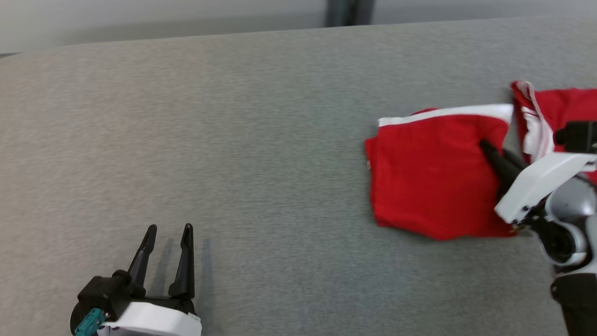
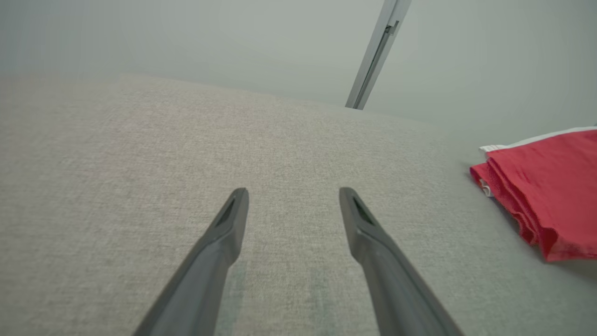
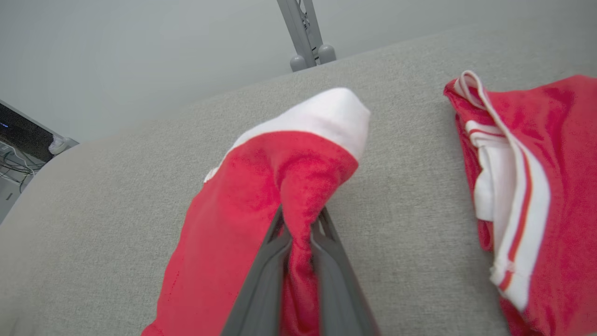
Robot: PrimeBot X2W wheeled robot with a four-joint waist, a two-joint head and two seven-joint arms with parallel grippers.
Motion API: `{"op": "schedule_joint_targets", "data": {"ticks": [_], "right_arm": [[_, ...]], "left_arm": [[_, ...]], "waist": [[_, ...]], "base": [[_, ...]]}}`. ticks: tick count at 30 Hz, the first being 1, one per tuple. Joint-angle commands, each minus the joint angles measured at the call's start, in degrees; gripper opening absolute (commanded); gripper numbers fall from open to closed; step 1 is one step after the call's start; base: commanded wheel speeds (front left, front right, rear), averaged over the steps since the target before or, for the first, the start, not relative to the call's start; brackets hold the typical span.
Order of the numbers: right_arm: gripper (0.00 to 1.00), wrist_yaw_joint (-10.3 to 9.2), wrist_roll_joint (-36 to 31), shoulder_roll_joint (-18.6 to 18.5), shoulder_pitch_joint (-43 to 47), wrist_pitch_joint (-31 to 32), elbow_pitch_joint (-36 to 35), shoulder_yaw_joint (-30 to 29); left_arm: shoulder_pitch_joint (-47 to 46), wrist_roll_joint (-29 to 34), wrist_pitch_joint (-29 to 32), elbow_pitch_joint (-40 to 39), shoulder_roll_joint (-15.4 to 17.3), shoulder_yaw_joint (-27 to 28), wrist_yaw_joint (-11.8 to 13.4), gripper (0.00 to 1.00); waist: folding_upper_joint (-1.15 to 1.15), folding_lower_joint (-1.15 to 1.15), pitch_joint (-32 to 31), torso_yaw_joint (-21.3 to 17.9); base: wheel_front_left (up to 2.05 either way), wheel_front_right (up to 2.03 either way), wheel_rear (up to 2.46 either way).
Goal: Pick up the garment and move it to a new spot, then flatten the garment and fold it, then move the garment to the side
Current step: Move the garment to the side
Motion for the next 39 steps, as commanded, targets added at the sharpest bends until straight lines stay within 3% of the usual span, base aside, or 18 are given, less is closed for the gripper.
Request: {"op": "schedule_joint_targets", "data": {"ticks": [1,8,16,21,23,24,27,28,29,36,39], "right_arm": [[0.00,0.04,0.34,-0.94,-0.53,1.65,-2.29,-0.47],[0.00,0.03,-1.97,-3.33,-8.19,9.93,-6.11,-3.60],[0.00,0.03,-8.79,-9.43,-18.68,22.25,-1.99,-8.41],[0.00,0.02,-11.09,-13.36,-20.29,26.47,0.58,-9.93],[0.00,0.02,-12.16,-16.67,-19.20,27.52,1.44,-9.43],[0.03,0.02,-12.50,-17.50,-18.85,27.18,1.72,-9.56],[0.26,0.02,-14.27,-20.73,-18.12,24.11,2.06,-8.59],[0.53,0.02,-15.23,-21.74,-17.85,22.03,1.97,-7.70],[1.00,0.01,-15.99,-22.12,-17.87,19.80,2.40,-7.52],[1.00,0.01,-22.09,-22.08,-17.43,8.30,6.18,-3.92],[1.00,0.02,-22.75,-20.16,-17.63,1.09,6.42,-3.21]], "left_arm": [[-1.03,0.80,-0.08,-0.36,0.70,0.04,-0.21,1.00],[-4.36,1.88,0.74,-0.79,1.57,-1.40,-1.09,1.00],[-5.84,2.24,1.49,-0.88,2.81,-1.67,-0.99,1.00],[-4.66,1.50,1.56,-0.96,3.25,-1.07,-0.46,1.00],[-4.28,1.35,1.54,-1.09,3.33,-0.99,-0.24,1.00],[-4.23,1.28,1.53,-1.20,3.29,-0.99,-0.24,1.00],[-4.28,0.91,1.74,-1.23,3.23,-1.13,-0.21,1.00],[-4.34,0.82,1.83,-1.16,3.28,-1.19,-0.24,1.00],[-4.40,0.83,1.90,-1.08,3.35,-1.25,-0.22,1.00],[-4.62,0.58,2.17,-1.04,3.59,-1.32,0.10,1.00],[-4.07,0.35,1.98,-1.16,3.65,-1.21,0.27,1.00]], "waist": [[0.00,0.00,1.62,-5.38],[0.00,0.00,5.19,-7.71],[0.00,0.00,9.78,-4.25],[0.00,0.00,10.87,-2.24],[0.00,0.00,11.12,-1.74],[0.00,0.00,11.21,-1.70],[0.00,0.00,11.50,-1.83],[0.00,0.00,11.59,-1.94],[0.00,0.00,11.64,-2.11],[0.00,0.00,11.39,-3.64],[0.00,0.00,10.46,-4.31]], "base": [[0.00,0.00,0.00],[0.00,0.00,0.00],[0.00,0.00,0.00],[0.00,0.00,0.00],[0.00,0.00,0.00],[0.00,0.00,0.00],[0.00,0.00,0.00],[0.00,0.00,0.00],[0.00,0.00,0.00],[0.00,0.00,0.00],[0.00,0.00,0.00]]}}
